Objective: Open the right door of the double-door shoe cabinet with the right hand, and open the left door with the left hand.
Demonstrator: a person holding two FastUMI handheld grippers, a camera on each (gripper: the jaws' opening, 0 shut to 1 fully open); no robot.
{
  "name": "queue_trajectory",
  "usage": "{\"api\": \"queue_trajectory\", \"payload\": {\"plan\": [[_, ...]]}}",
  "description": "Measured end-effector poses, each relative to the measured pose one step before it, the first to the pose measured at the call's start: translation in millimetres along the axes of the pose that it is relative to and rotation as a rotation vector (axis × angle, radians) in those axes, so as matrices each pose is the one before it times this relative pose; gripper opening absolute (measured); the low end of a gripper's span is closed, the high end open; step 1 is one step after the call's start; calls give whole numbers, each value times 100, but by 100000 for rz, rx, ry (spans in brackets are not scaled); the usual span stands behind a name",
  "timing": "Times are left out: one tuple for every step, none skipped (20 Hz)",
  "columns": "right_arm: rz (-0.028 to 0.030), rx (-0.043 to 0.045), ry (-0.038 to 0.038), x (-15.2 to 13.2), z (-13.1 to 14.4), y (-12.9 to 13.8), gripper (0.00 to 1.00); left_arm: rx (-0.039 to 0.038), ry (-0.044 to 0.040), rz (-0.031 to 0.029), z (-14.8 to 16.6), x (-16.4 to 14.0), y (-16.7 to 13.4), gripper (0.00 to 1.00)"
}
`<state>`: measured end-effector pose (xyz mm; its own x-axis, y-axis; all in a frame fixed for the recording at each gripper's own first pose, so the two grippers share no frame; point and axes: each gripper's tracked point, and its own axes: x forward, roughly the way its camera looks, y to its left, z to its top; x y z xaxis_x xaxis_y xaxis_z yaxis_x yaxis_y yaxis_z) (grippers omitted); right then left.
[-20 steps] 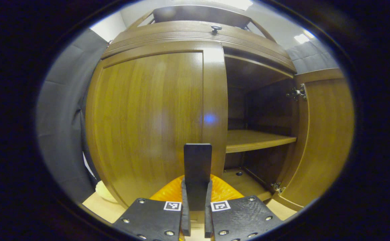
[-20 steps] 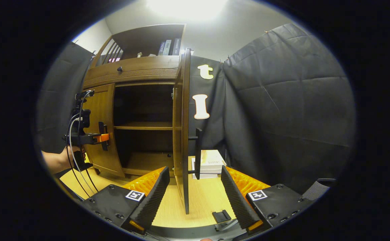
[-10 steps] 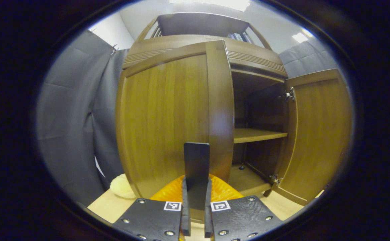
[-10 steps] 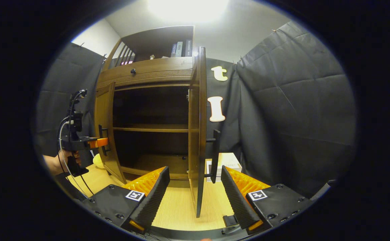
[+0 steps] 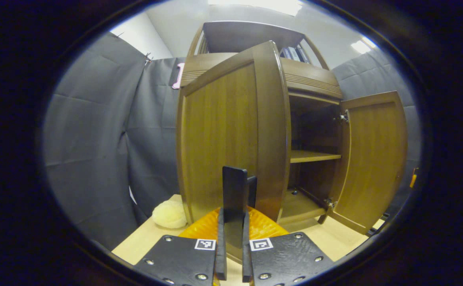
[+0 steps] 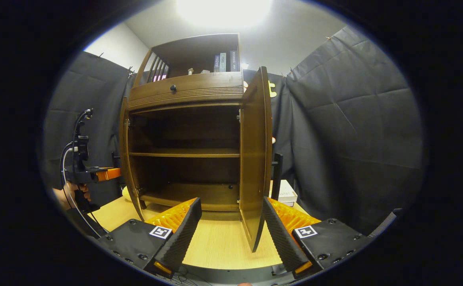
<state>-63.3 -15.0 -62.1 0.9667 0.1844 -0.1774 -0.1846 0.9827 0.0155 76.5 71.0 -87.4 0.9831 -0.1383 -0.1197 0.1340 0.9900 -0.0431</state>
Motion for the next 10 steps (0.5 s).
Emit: {"api": "queue_trajectory", "payload": {"plan": [[208, 479, 255, -370, -260, 429, 96, 265, -57, 68, 0, -506, 691, 14], [184, 411, 179, -298, -105, 416, 96, -290, 222, 50, -8, -384, 638, 16], [328, 220, 5, -227, -68, 633, 96, -594, 196, 260, -82, -313, 669, 19], [530, -49, 243, -129, 16, 540, 93, -343, -61, 476, -141, -232, 605, 18], [441, -390, 167, -68, -67, 415, 93, -72, -123, 442, -76, -325, 488, 17], [385, -541, -101, -110, 114, 384, 96, 170, -93, 307, -61, -208, 511, 16], [456, -409, -268, -14, 139, 298, 96, 275, -80, 336, -17, -267, 237, 15], [503, -316, -307, -9, 223, 353, 96, 116, -59, 288, 43, -134, 289, 15], [348, -366, -278, 28, 58, 290, 96, -180, 110, 213, -17, -171, 304, 14], [459, -348, -225, 36, 164, 307, 96, -469, 369, 216, -408, -33, 385, 13]]}}
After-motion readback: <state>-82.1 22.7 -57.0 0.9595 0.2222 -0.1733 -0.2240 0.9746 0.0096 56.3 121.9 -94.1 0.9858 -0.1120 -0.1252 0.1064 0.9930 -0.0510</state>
